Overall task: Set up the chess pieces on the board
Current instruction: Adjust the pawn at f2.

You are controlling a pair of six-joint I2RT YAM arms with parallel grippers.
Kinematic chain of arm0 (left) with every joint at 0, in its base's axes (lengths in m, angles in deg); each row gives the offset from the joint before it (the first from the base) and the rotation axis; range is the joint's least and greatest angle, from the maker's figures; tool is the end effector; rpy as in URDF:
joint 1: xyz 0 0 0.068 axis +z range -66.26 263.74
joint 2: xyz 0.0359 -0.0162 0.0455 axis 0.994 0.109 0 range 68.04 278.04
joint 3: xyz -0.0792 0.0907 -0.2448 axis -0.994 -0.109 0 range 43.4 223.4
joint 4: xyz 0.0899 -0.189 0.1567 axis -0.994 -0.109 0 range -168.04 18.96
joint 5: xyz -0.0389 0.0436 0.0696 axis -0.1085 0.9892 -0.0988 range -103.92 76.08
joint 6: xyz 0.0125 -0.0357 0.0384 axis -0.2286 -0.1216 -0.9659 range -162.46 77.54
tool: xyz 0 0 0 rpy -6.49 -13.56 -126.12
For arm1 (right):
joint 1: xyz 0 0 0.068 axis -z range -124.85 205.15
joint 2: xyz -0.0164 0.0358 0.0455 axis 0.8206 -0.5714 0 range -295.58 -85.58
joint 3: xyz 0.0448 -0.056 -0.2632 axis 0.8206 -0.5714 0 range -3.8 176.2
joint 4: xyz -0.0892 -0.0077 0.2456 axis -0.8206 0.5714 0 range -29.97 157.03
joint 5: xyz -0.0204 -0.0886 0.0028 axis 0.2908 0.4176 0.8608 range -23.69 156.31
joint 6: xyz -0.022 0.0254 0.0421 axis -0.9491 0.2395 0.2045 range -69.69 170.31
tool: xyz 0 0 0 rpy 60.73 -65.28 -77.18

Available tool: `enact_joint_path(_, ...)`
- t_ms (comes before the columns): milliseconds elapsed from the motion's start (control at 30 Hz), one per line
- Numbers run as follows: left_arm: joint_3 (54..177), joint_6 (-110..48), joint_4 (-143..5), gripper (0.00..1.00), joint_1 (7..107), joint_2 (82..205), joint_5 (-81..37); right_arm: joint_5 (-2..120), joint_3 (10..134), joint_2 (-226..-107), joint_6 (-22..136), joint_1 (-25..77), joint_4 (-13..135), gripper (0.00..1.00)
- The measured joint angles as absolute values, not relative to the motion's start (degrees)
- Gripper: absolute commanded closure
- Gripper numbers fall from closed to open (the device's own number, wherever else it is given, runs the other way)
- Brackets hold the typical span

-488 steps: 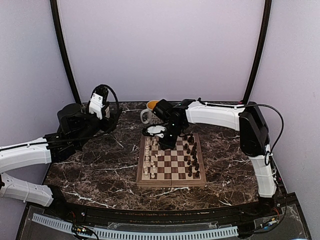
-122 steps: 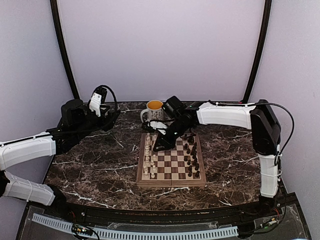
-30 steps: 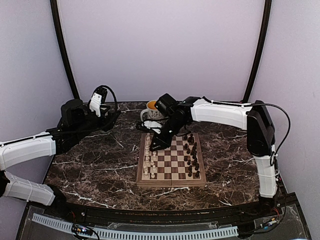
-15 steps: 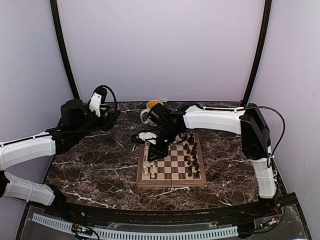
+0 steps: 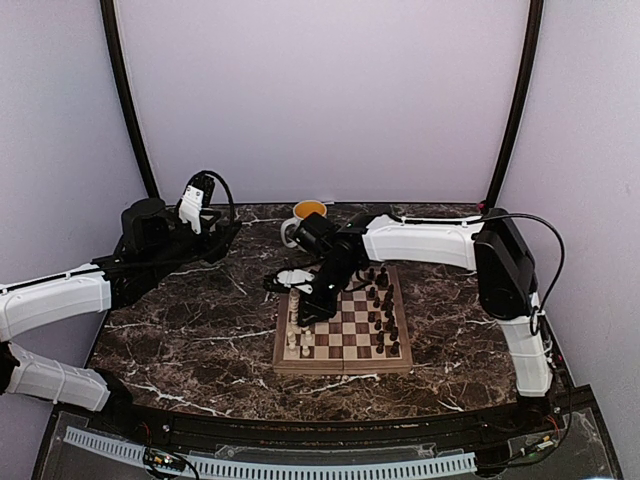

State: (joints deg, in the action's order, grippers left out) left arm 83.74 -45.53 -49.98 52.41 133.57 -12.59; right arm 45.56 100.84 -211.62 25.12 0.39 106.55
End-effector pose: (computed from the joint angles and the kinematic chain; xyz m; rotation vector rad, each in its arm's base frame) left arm 0.2287 -0.1384 0.2959 0.4724 1.5862 -0.3572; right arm 0.2584 0.3877 0.1940 -1.8715 2.0770 0.6337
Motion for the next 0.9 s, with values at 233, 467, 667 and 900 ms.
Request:
enact_joint_path(233, 83.74, -45.53, -49.98, 0.42, 52.41, 133.57, -12.7, 46.48, 100.84, -212.12, 24.73, 0.32, 106.84, 0.8)
enact_joint_path(467, 83.74, -45.53, -49.98, 0.42, 52.41, 133.57, -12.83, 47.13, 100.84, -212.12, 24.22, 0.32, 107.19, 0.86)
enact_joint_path(667, 83.74, -45.55, -50.0, 0.42, 52.41, 133.57, -12.83, 47.35, 100.54, -212.08, 24.05, 0.28, 107.12, 0.87)
enact_joint_path(900, 83.74, -45.53, -50.0, 0.41, 52.41, 133.57, -12.86, 47.79, 99.84, -211.64, 23.83, 0.17, 106.55, 0.89)
